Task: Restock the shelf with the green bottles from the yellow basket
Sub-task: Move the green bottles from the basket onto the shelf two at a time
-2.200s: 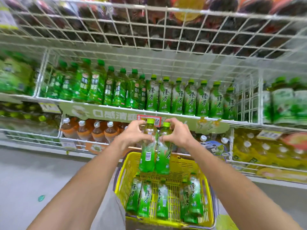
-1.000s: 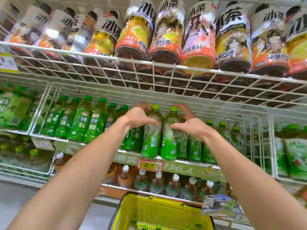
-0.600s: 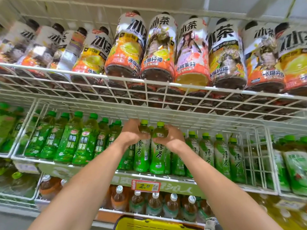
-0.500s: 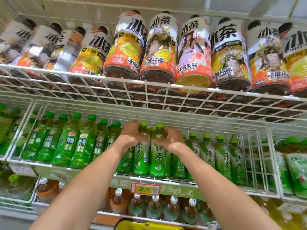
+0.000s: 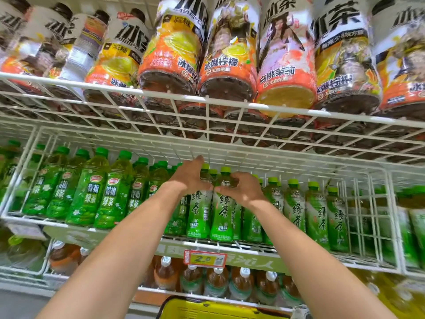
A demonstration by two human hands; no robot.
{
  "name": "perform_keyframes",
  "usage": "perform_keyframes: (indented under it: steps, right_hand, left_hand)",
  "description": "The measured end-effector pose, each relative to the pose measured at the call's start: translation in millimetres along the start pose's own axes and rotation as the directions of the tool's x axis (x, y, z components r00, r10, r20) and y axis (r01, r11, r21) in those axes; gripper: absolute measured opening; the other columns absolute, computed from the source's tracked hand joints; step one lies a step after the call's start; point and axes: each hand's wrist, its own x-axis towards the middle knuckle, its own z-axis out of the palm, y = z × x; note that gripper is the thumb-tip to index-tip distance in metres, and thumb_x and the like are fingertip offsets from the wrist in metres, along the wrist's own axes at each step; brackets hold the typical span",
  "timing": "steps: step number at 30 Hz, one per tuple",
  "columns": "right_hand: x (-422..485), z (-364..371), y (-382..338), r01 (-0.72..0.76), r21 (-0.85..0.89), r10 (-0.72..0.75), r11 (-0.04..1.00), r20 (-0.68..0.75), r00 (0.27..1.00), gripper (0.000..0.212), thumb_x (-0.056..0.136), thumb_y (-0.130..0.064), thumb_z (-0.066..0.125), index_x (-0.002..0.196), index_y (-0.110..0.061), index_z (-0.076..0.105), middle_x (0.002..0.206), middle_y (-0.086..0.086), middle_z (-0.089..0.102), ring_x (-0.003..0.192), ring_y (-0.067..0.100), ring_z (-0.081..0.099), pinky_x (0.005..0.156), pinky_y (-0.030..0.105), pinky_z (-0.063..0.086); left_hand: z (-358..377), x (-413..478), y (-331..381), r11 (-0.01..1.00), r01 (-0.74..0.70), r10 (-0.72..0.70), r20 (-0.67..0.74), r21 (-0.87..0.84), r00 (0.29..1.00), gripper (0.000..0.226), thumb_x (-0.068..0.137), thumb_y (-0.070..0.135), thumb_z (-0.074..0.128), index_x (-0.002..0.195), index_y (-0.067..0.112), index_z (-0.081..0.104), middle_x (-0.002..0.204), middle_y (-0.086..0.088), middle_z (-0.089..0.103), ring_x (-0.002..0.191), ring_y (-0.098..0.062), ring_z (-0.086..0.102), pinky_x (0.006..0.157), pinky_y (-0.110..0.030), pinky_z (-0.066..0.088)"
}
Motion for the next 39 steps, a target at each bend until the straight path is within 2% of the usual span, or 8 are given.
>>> perform_keyframes:
  steps: [6, 12, 16, 21, 24, 27, 32, 39]
  right_hand:
    - [-2.0, 2.9, -1.6, -0.020, 0.002, 0.021, 1.000, -0.022, 1.000, 0.087, 0.075, -0.048, 0.084, 0.144, -0.006, 0.052, 0.147, 0.008, 0.054, 0.130, 0.025, 0.054, 0.098, 0.021, 0.040]
    - [-7.6, 9.5, -8.0, -0.020, -0.070, 0.015, 0.997, -0.082, 0.997, 0.089, 0.078, -0.057, 0.078, 0.148, -0.012, 0.048, 0.148, 0.008, 0.053, 0.130, 0.027, 0.056, 0.107, 0.035, 0.047]
    - [-10.1, 12.8, -9.0, -0.012, -0.113, 0.000, 0.993, -0.106, 0.994, 0.085, 0.080, -0.059, 0.075, 0.147, -0.013, 0.048, 0.145, 0.008, 0.056, 0.127, 0.026, 0.058, 0.105, 0.037, 0.050]
    - [-21.2, -1.7, -16.9, -0.001, -0.223, -0.019, 0.975, -0.087, 0.996, 0.077, 0.092, -0.063, 0.057, 0.152, -0.018, 0.039, 0.155, 0.007, 0.044, 0.138, 0.029, 0.046, 0.111, 0.043, 0.043]
    - [-39.3, -14.2, -20.8, 0.019, -0.287, -0.027, 0.958, -0.022, 0.999, 0.080, 0.091, -0.069, 0.051, 0.155, -0.026, 0.030, 0.160, 0.004, 0.037, 0.142, 0.029, 0.042, 0.113, 0.046, 0.041]
    - [-66.8, -26.1, -23.2, 0.100, -0.446, -0.059, 0.889, 0.104, 0.993, 0.086, 0.091, -0.072, 0.044, 0.158, -0.020, 0.025, 0.162, 0.009, 0.031, 0.145, 0.030, 0.036, 0.116, 0.045, 0.036]
    - [-119.7, -39.4, -27.8, 0.252, -0.651, -0.181, 0.716, 0.175, 0.968, 0.078, 0.094, -0.068, 0.046, 0.150, -0.013, 0.038, 0.153, 0.014, 0.042, 0.138, 0.033, 0.042, 0.109, 0.045, 0.041]
    - [-194.9, -30.2, -10.0, 0.338, -0.665, -0.296, 0.666, 0.179, 0.938, 0.082, 0.095, -0.066, 0.046, 0.155, -0.011, 0.031, 0.151, 0.016, 0.041, 0.137, 0.036, 0.040, 0.108, 0.051, 0.042]
  left_hand:
    - [3.1, -9.0, 5.6, 0.994, -0.038, 0.040, -0.016, 0.105, 0.999, 0.075, 0.087, 0.029, 0.077, 0.146, 0.006, 0.036, 0.142, -0.019, 0.053, 0.127, -0.036, 0.055, 0.103, -0.042, 0.048]
    - [10.4, -17.8, 9.7, 0.980, -0.016, 0.029, -0.060, 0.197, 0.998, 0.078, 0.094, 0.037, 0.068, 0.152, 0.002, 0.028, 0.145, -0.021, 0.050, 0.134, -0.037, 0.047, 0.110, -0.044, 0.043]
    - [8.6, -23.8, 10.6, 0.953, -0.009, 0.037, -0.087, 0.303, 0.996, 0.069, 0.093, 0.044, 0.066, 0.144, 0.004, 0.041, 0.149, -0.017, 0.045, 0.141, -0.034, 0.037, 0.114, -0.042, 0.037]
    - [-7.0, -46.8, 0.6, 0.956, -0.014, 0.009, 0.020, 0.292, 1.000, 0.077, 0.094, 0.062, 0.054, 0.150, 0.012, 0.038, 0.156, -0.012, 0.040, 0.144, -0.032, 0.036, 0.118, -0.046, 0.034]
    - [-15.8, -66.0, -1.7, 0.933, -0.070, 0.045, 0.078, 0.352, 0.996, 0.071, 0.097, 0.065, 0.043, 0.146, 0.014, 0.041, 0.145, -0.012, 0.051, 0.133, -0.030, 0.049, 0.112, -0.046, 0.042]
    - [-20.9, -90.8, 6.7, 0.917, -0.078, 0.040, 0.103, 0.392, 0.994, 0.052, 0.101, 0.057, 0.043, 0.126, 0.013, 0.054, 0.114, -0.010, 0.064, 0.109, -0.030, 0.062, 0.099, -0.046, 0.050]
    - [-16.5, -146.0, 34.2, 0.841, -0.116, 0.077, 0.096, 0.528, 0.992, 0.066, 0.100, 0.058, 0.041, 0.151, 0.017, 0.037, 0.144, -0.016, 0.049, 0.133, -0.035, 0.045, 0.103, -0.045, 0.041]
    - [19.9, -216.2, 54.6, 0.829, -0.138, 0.118, 0.073, 0.542, 0.990, 0.064, 0.098, 0.060, 0.041, 0.141, 0.014, 0.046, 0.137, -0.019, 0.053, 0.129, -0.037, 0.048, 0.102, -0.047, 0.044]
